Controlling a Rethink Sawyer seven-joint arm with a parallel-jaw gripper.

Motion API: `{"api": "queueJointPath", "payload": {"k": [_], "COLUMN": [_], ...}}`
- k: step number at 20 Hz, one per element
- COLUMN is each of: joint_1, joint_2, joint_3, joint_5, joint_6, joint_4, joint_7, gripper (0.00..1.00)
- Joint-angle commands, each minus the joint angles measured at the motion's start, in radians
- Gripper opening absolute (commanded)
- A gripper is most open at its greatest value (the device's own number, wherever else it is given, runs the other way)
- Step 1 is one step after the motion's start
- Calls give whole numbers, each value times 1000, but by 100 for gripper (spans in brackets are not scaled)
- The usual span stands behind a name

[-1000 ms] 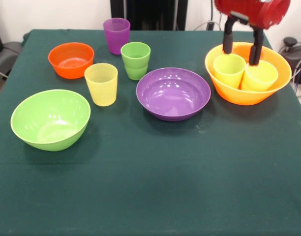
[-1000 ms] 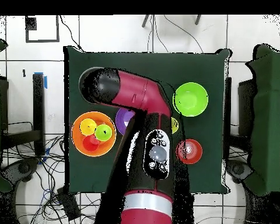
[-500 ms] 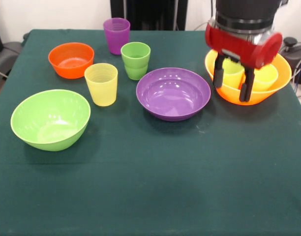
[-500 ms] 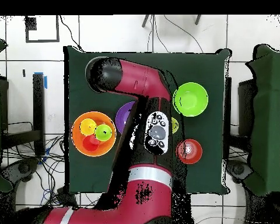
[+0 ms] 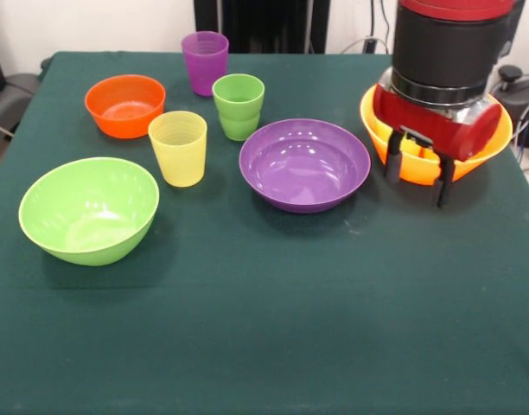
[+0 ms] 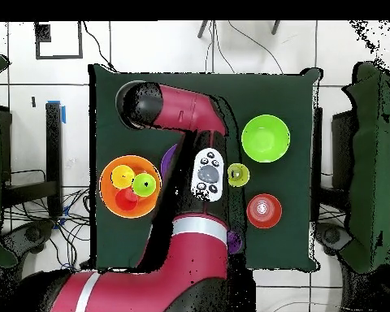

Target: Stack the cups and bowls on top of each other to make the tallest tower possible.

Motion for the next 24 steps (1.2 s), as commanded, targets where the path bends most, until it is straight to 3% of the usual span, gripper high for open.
{"api": "queueJointPath", "payload": {"k": [1, 18, 24], "joint_1": [51, 48, 69], "joint_2": [13, -27, -51], "joint_3": [45, 36, 34], "joint_5": [-29, -19, -5], "joint_6": [58, 91, 69], "joint_4": [-22, 7, 67], "joint_7": [75, 56, 89], "gripper": [100, 100, 100]}}
